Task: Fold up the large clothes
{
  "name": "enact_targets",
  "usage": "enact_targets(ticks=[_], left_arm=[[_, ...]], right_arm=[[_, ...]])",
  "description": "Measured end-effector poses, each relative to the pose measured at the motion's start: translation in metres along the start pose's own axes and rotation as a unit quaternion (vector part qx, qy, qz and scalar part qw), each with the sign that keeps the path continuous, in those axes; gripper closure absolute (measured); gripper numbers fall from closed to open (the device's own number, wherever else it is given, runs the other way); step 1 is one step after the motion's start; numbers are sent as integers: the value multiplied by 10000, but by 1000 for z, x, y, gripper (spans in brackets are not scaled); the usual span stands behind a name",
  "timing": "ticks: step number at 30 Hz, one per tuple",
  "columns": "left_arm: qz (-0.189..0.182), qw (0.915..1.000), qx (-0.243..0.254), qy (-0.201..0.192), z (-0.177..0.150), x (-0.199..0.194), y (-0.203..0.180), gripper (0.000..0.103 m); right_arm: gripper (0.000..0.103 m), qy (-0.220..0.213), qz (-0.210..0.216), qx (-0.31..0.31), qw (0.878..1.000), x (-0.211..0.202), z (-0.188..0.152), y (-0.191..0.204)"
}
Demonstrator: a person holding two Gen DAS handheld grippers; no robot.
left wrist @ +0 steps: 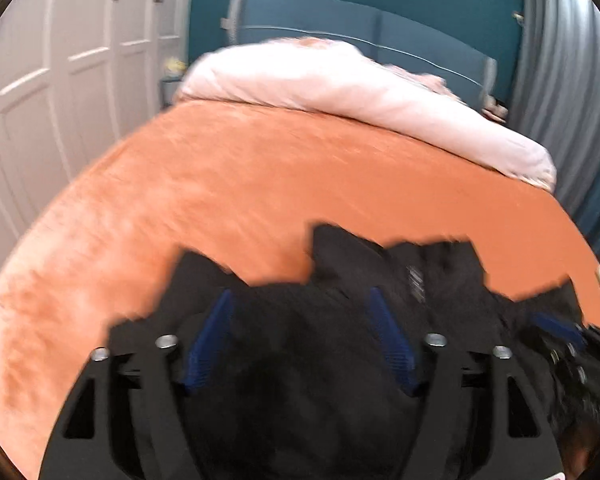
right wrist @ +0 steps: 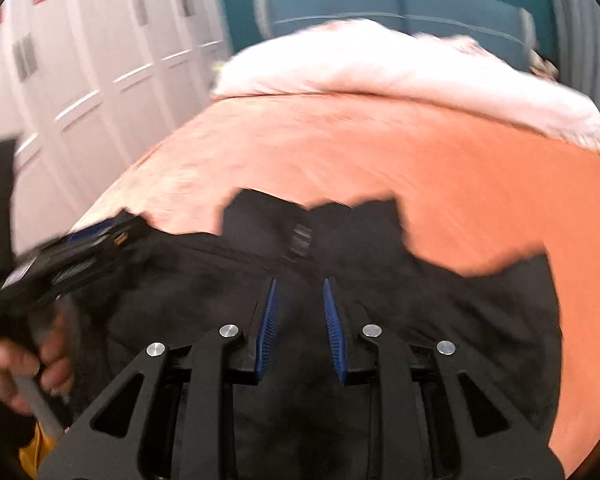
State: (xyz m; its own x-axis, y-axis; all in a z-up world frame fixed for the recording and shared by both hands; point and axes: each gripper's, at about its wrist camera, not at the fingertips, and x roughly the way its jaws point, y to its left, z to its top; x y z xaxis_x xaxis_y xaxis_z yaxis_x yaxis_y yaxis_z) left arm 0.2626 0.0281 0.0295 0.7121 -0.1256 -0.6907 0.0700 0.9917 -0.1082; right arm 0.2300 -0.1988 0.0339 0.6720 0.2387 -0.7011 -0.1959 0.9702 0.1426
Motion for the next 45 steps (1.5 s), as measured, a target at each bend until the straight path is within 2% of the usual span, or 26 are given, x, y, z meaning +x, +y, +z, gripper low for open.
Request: enact_targets(ticks=[2,3,5,6,7,8,9,10,12,13,15,17,19,21,24,25,27,28,30,33,35,36,37,39,45], left_arm=[[196,9997,-98,144,8,17,14,32],[338,9986,-160,368,8,34,24,32],[421,9962,-220,729,2,57,38,33],[472,9951,-132,858,-5,67,44,33],[464,9952,-15,857,-12,72,45,33],[470,9957,46,803,-16,72,45,33],[480,9962,57,732,-19,74,46,32],[469,9963,17,716,-22,76,47,31],[400,9966,-142,712,-28,81,52,29],[351,9966,-231,707,-29,84,55,29],[275,9964,-371,710,-32,91,58,28],[274,9962,-423,705,-36,96,59,27],[322,9959,-441,720,-37,99,57,27],[332,9955,-445,767,-37,102,57,27],[338,9951,-379,849,-31,97,57,27],[383,9947,-326,899,-27,92,55,28],[376,9943,-343,941,-17,79,50,31],[192,9949,-448,880,-10,70,47,31],[-99,9952,-519,826,6,63,30,31],[-214,9951,-200,939,19,75,-4,30],[-8,9942,165,1062,19,95,-26,30],[110,9929,273,1153,17,106,-31,31],[191,9905,319,1325,13,119,-33,31],[127,9872,177,1581,6,139,-30,29],[533,9876,478,1397,-8,157,-40,21]], right_arm=[[79,318,-53,-298,9990,28,5,16],[79,425,-137,-355,9984,39,4,17],[79,627,-363,-382,9966,59,-2,4],[76,621,-362,-315,9969,60,-4,-5],[72,572,-369,-207,9975,57,-7,-18],[72,546,-496,-146,9972,55,-12,-29],[70,550,-817,-33,9951,53,-16,-51],[70,545,-861,90,9948,51,-18,-66],[86,526,-750,602,9940,48,-29,-109],[103,495,-662,801,9934,46,-34,-122],[103,432,-478,1120,9916,51,-46,-135],[103,452,-614,998,9921,61,-53,-124],[103,504,-951,644,9921,73,-49,-108],[103,598,-1013,548,9915,78,-46,-104],[103,761,-1036,618,9898,68,-38,-106],[98,729,-1050,727,9891,56,-34,-108],[98,396,-735,966,9918,36,-14,-105],[98,294,-612,987,9928,32,-3,-100],[98,345,-408,861,9948,39,20,-85],[98,585,-368,583,9959,72,35,-66],[98,790,-475,494,9945,93,32,-61],[98,1043,-549,506,9917,111,25,-62],[98,1224,-584,531,9893,122,19,-63],[101,1443,-528,697,9857,140,8,-67],[102,1382,-378,938,9852,153,-1,-74]])
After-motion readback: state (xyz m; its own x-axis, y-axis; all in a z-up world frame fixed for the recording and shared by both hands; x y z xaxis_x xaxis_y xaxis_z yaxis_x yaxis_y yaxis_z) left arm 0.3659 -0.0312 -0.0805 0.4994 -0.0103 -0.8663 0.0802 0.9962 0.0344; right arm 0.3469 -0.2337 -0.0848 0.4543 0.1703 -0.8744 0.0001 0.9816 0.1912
